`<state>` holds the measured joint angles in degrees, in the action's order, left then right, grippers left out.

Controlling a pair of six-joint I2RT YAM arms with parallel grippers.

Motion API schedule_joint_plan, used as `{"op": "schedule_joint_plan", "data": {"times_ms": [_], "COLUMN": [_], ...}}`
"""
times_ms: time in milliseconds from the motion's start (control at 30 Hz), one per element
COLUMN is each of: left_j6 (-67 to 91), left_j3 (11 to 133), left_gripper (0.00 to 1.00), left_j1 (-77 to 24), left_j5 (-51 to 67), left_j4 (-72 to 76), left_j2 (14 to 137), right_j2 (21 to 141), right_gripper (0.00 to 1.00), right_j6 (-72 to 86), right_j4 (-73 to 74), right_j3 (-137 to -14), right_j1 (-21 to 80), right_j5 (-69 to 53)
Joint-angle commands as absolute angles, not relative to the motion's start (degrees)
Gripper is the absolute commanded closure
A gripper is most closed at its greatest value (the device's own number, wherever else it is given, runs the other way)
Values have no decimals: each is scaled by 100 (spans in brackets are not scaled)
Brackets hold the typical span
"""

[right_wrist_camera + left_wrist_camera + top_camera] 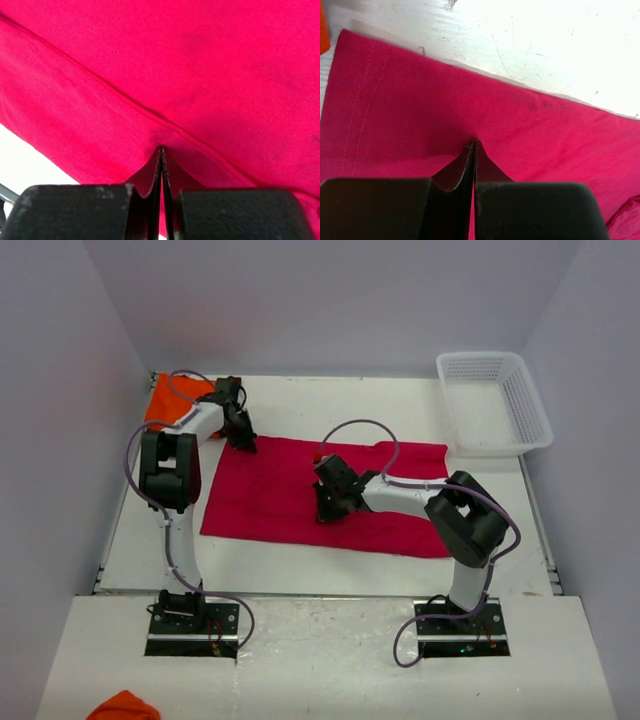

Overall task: Fold and stack the t-shirts
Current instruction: Fold the flattened tshirt in 1/3 of the way

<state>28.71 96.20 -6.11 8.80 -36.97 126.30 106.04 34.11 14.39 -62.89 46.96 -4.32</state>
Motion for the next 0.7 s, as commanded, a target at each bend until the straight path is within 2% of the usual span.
{"op": "schedule_joint_plan", "data": {"times_ms": [0, 300, 667], "left_j6": [2953, 3032, 3111], "left_j3": [9168, 7814, 6558], "left_gripper": [100, 100, 100], "left_j1": [-422, -369, -237], "left_j5": [518, 572, 238], "left_j4": [-3990, -3674, -3560], "left_j2": [12683, 11805, 10416], "right_j2": [10801, 10644, 10091], "right_gripper": [100, 100, 100], "right_j6": [3516, 3858, 4561], "right_j4": [1336, 1204, 932], "right_j3": [-6337, -5880, -4896], "right_j1": [4869, 5563, 5897], "right_j5": [-536, -413, -71]}}
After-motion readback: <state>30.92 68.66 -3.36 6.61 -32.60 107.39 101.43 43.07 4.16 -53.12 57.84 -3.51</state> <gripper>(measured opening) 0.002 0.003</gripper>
